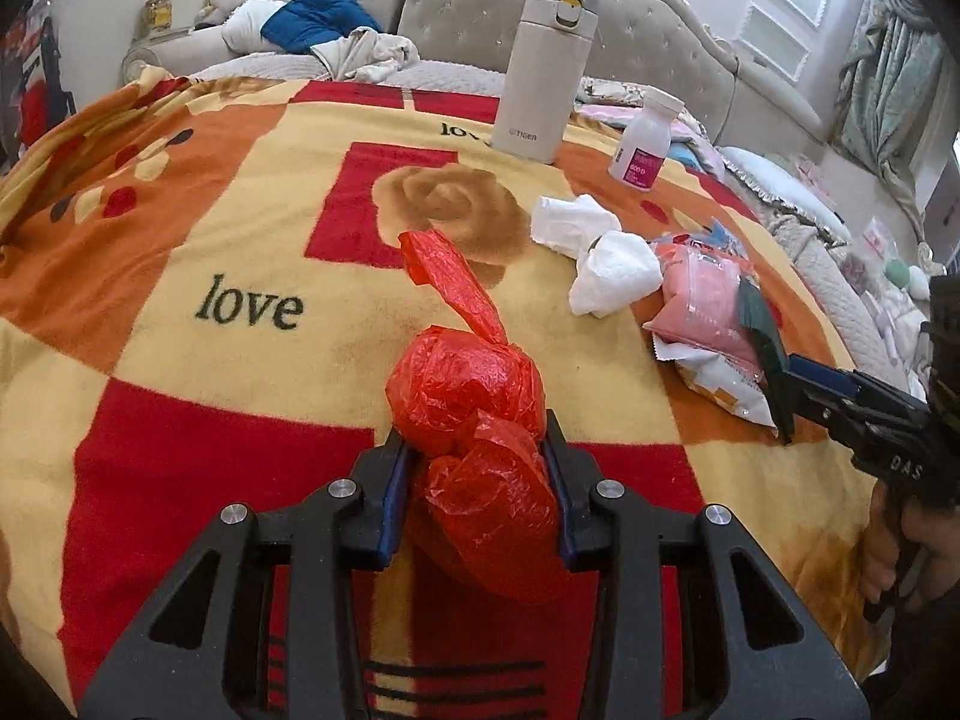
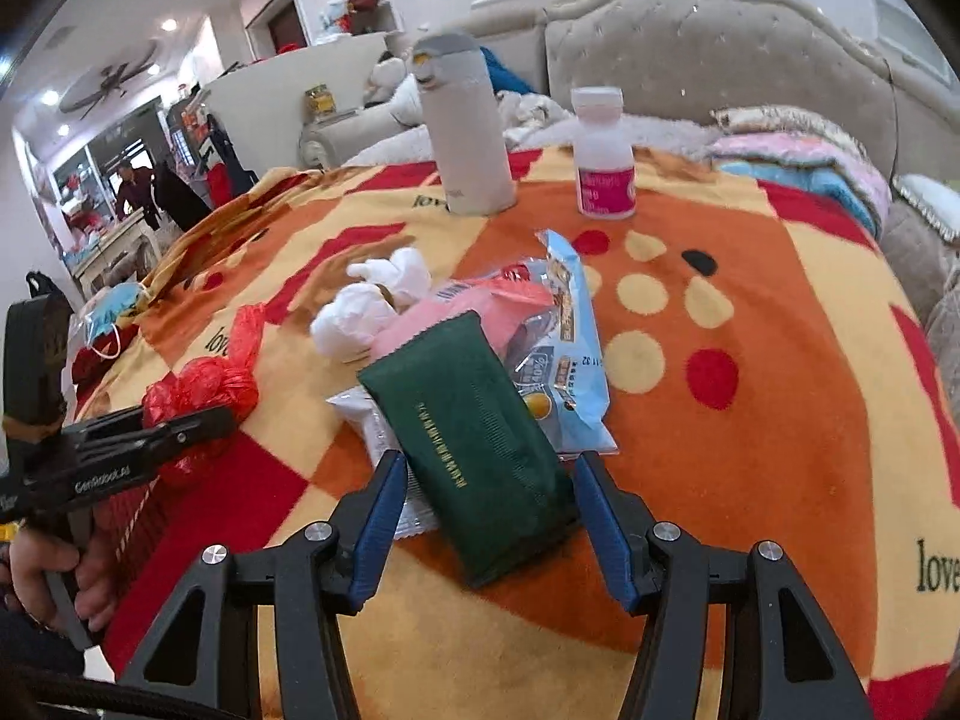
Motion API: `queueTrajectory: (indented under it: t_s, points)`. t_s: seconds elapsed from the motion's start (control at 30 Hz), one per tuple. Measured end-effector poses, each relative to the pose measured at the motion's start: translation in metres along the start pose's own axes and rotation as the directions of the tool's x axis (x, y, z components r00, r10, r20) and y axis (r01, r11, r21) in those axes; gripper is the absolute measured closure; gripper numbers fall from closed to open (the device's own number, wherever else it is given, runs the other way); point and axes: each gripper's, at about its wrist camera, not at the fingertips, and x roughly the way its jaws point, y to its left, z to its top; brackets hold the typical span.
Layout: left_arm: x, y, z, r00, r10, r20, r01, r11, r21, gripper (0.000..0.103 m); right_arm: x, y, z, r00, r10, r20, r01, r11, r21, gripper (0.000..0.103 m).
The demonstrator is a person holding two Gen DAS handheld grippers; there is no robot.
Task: Collect trash
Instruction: 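Grasp the red plastic bag with the left gripper while the right grasps the dark green pouch, then carry the red bag and green pouch over the black bin and release both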
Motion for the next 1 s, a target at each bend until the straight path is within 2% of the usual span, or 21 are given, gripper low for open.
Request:
queueTrajectory:
  t_s: [0.2,0.3,0.37,0.57,0.7,0.8,1.0]
  points:
    - [0.002,0.0,0.0,1.0,0.002,-0.005,-0.002,1.0,0.0,0.067,0.011,-0.001,0.002,0.998,-0.003,-0.056,0.003,1.0,0.003,0.046]
    - [0.002,0.0,0.0,1.0,-0.004,-0.005,0.004,1.0,-0.008,0.067,0.004,-0.001,-0.001,0.999,-0.02,-0.034,0.02,1.0,0.004,0.06]
    - [0.002,0.0,0.0,1.0,-0.004,-0.005,0.004,1.0,-0.01,0.067,-0.014,-0.002,-0.01,0.999,0.028,0.021,-0.028,0.999,0.027,0.064]
    - [0.001,0.001,0.0,1.0,0.005,-0.003,-0.005,1.0,-0.006,0.067,-0.067,0.006,-0.054,0.998,-0.026,0.049,0.023,0.998,0.062,0.065]
    - [-0.009,-0.01,-0.007,0.996,0.085,0.017,-0.085,0.996,0.023,0.067,-0.1,0.019,-0.074,0.996,-0.058,0.074,0.054,0.997,0.061,0.065]
    - [-0.029,-0.029,-0.018,0.992,0.119,0.035,-0.121,0.992,0.043,0.067,-0.119,0.022,-0.085,0.991,-0.082,0.104,0.076,0.995,0.064,0.065]
    - [-0.056,-0.069,-0.028,0.981,0.171,0.091,-0.181,0.976,0.121,0.067,-0.128,0.007,-0.09,0.986,-0.134,0.101,0.124,0.987,0.099,0.065]
